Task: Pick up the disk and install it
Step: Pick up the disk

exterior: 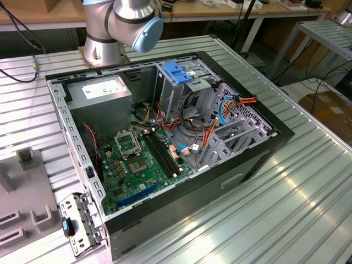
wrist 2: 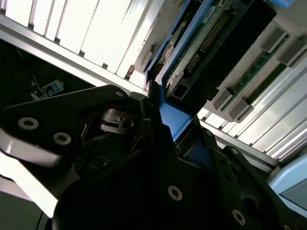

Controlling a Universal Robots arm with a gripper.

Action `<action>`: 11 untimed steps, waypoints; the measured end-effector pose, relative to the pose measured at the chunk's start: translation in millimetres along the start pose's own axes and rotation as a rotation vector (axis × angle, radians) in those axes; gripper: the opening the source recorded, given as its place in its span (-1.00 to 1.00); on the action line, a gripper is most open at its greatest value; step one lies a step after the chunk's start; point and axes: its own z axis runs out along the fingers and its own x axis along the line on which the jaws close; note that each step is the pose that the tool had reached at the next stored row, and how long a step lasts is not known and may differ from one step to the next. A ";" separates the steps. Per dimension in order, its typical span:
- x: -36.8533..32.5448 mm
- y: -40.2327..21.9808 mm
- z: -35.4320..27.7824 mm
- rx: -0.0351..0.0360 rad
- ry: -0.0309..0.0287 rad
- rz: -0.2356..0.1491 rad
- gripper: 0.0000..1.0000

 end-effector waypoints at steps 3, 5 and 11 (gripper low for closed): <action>0.0 0.0 -3.0 0.0000 -0.0002 0.000 -0.25; 0.0 0.0 -4.3 0.0000 -0.0002 0.000 -0.25; 0.1 0.0 -7.5 0.0000 -0.0002 0.000 -0.25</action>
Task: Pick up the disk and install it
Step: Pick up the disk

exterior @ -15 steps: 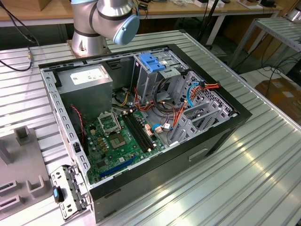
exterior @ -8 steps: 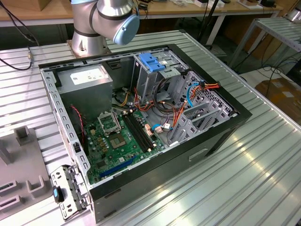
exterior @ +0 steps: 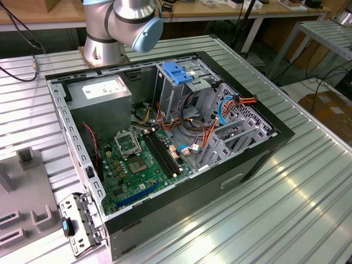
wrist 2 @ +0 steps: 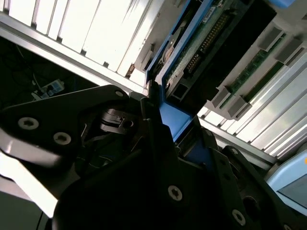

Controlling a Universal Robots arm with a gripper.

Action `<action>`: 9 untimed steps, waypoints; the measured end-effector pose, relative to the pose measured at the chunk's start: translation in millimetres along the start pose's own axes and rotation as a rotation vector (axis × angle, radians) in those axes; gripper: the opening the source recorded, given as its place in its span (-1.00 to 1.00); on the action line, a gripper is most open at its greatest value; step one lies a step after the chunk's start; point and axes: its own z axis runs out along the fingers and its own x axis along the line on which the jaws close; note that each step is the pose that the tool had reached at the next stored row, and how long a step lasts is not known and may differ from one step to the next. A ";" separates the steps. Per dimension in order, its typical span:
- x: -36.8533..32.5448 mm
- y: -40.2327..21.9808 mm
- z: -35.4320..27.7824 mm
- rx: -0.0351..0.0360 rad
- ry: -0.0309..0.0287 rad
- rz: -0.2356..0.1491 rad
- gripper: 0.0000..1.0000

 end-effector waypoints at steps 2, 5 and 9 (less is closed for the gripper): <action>0.0 0.0 -1.6 0.0000 0.0000 0.000 -0.25; 0.0 0.0 -3.3 -0.0001 0.0000 0.000 -0.25; 0.0 -0.2 -7.1 0.0000 0.0000 0.000 -0.25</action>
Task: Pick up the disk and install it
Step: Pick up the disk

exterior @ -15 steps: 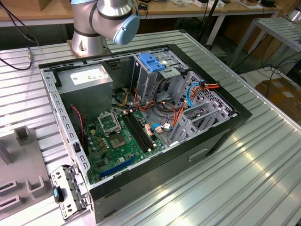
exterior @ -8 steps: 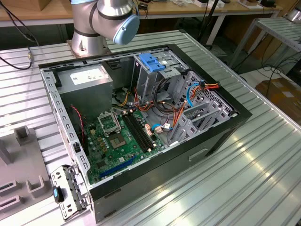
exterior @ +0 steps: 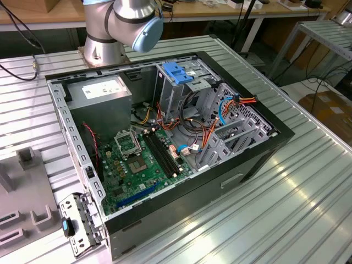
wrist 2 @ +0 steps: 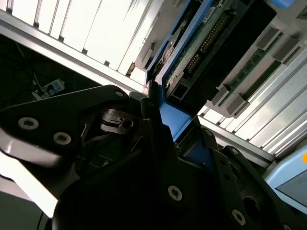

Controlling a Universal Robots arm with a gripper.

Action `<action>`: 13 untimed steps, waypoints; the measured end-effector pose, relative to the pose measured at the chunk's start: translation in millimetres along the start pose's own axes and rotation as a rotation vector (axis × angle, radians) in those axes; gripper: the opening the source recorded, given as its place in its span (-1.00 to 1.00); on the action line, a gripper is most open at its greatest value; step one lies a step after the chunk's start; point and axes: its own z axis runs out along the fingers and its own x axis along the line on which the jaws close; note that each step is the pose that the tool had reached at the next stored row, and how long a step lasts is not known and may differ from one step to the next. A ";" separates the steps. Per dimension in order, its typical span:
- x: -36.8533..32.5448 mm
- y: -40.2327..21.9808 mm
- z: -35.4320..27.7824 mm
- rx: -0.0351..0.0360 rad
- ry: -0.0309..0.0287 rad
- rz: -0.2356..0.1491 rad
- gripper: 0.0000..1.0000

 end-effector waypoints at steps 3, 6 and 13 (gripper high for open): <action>0.0 0.0 -2.4 0.0000 0.0000 0.000 -0.25; 0.0 0.0 -4.3 0.0000 0.0000 0.000 -0.25; 0.1 0.0 -11.2 -0.0001 0.0000 0.000 -0.25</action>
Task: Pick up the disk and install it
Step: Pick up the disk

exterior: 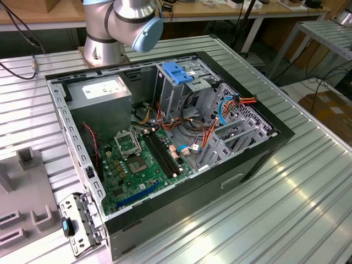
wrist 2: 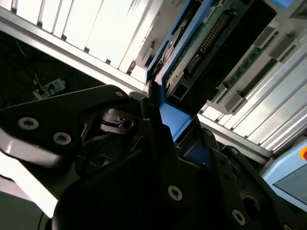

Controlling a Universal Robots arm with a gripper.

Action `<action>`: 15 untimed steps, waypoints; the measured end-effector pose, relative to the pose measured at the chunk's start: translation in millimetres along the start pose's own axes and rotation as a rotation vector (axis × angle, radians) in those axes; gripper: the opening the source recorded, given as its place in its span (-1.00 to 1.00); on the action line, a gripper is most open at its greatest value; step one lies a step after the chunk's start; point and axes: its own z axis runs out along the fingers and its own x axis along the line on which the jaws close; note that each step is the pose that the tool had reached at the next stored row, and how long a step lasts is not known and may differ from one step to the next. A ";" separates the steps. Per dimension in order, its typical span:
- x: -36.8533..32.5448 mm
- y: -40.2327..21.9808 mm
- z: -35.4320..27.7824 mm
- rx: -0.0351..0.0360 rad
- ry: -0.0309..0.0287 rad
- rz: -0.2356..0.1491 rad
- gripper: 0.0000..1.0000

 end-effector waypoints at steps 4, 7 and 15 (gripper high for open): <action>0.0 0.0 -3.1 0.0001 0.0000 0.000 -0.25; 0.0 0.0 -5.8 0.0002 -0.0001 0.000 -0.25; 0.1 0.0 -10.9 0.0001 0.0000 0.000 -0.25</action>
